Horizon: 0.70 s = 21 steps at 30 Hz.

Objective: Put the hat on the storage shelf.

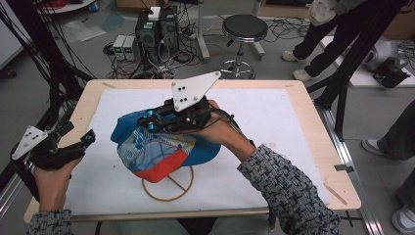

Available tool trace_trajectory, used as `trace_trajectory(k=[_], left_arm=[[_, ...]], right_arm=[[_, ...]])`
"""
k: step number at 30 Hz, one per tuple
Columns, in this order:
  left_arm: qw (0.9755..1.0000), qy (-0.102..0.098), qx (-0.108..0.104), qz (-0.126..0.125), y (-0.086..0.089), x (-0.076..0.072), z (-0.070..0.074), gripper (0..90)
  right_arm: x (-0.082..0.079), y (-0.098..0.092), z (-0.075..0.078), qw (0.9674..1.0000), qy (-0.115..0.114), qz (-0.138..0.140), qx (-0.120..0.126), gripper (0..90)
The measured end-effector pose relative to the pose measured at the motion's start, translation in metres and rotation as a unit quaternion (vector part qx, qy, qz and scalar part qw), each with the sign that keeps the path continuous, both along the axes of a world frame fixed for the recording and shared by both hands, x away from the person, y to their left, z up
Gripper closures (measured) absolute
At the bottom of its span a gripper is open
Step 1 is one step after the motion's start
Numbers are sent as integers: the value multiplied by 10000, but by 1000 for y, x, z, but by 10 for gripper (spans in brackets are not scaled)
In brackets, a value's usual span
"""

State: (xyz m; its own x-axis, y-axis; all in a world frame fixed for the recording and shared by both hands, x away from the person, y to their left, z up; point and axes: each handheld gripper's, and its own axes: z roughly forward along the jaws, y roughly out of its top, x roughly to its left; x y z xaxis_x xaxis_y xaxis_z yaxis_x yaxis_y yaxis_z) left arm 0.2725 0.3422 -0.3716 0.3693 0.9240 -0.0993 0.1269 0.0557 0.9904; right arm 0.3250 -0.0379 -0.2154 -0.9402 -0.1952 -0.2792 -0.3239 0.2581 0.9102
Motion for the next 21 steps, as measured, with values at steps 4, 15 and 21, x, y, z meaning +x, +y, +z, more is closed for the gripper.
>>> trace_trajectory(k=[4,15,21], left_arm=[[10000,7,-9,-16,-1,0,0,166],[10000,14,2,-41,-1,1,0,166],[10000,14,-3,-40,-1,1,0,166]], right_arm=[[-1,3,-3,9998,-29,-46,-168,893],[-3,7,-8,9983,-207,-181,-511,892],[-3,9,-9,9979,-244,-188,-573,889]])
